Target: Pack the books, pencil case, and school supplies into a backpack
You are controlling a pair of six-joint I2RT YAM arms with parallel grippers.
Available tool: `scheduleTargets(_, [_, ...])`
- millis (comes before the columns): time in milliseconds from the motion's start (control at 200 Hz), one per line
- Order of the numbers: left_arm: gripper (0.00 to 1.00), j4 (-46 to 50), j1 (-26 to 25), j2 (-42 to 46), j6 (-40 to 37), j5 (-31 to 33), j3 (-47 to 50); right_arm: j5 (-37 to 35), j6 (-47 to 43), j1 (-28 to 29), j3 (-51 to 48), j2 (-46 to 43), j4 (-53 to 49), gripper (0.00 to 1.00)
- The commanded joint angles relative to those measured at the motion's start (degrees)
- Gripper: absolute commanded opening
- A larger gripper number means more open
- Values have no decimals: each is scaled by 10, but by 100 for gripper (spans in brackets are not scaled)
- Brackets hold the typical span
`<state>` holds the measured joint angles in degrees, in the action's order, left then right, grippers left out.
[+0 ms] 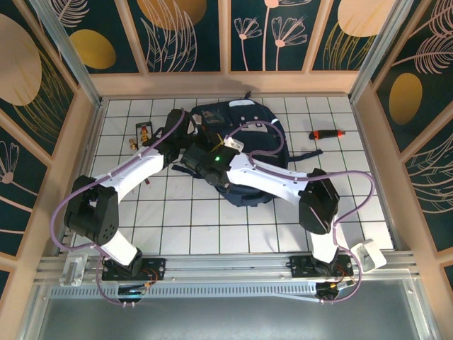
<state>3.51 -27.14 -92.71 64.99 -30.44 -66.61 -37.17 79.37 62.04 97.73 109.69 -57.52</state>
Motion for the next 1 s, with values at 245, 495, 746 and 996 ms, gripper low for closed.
scheduleTargets(245, [0,-35,-2,31,284,-39,13,-29,45,1,-52,-42,9,0])
scheduleTargets(495, [0,-65,3,18,229,0,26,76,-68,-12,-169,-134,174,0])
scheduleTargets(746, [0,-21,33,16,185,60,22,194,-168,-56,-263,-189,231,0])
scheduleTargets(996, [0,14,64,10,127,57,26,265,-290,-111,-308,-227,245,0])
